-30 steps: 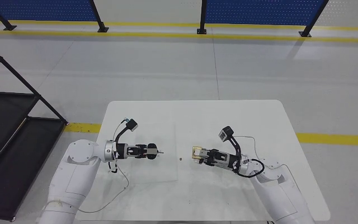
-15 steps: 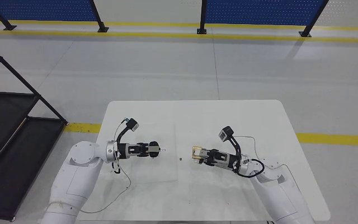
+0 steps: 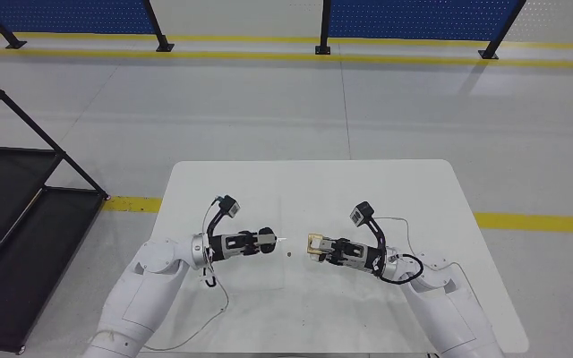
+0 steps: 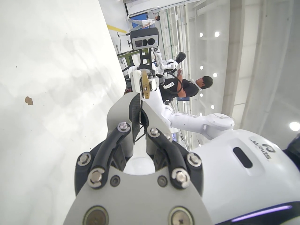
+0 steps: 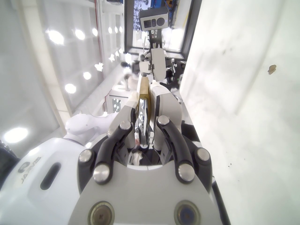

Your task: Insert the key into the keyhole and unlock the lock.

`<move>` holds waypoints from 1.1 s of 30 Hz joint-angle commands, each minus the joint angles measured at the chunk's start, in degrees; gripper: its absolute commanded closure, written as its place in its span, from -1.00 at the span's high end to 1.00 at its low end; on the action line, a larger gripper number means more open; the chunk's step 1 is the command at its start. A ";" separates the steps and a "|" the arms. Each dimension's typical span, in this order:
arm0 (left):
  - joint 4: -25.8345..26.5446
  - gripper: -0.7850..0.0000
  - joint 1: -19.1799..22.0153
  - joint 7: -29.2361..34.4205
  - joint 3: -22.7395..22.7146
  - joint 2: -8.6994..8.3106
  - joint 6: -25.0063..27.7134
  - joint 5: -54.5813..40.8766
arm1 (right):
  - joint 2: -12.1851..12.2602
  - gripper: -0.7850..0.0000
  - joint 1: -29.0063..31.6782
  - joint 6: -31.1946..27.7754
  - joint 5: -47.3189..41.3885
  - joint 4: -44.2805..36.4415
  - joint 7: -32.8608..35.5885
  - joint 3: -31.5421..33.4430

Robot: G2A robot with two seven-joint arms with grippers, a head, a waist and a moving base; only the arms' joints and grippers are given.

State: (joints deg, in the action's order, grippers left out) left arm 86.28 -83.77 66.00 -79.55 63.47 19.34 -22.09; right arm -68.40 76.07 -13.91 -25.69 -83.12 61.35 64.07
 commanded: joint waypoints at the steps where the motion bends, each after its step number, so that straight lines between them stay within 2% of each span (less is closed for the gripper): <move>1: 0.83 -1.00 0.05 -1.41 0.52 -0.02 -0.22 1.52 | 0.00 -1.00 0.00 0.00 0.00 0.00 0.00 0.00; 11: 5.96 -1.00 1.13 -2.69 2.41 -0.48 -6.75 7.05 | 0.00 -1.00 0.00 0.00 0.00 0.00 0.00 0.00; 19: 6.18 -1.00 1.43 -3.51 3.87 -0.55 -10.84 5.24 | 0.00 -1.00 0.00 0.00 0.00 0.00 0.00 0.00; 30: 6.18 -1.00 1.43 -3.51 3.87 -0.55 -10.84 5.24 | 0.00 -1.00 0.00 0.00 0.00 0.00 0.00 0.00; 33: 7.25 -1.00 0.70 -6.23 3.95 -0.60 -10.91 6.74 | 0.00 -1.00 0.00 0.00 0.00 0.00 0.00 0.00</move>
State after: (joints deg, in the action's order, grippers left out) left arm 92.92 -82.70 61.13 -75.66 62.94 8.51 -16.47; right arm -68.40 76.07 -13.91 -25.69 -83.12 61.35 64.07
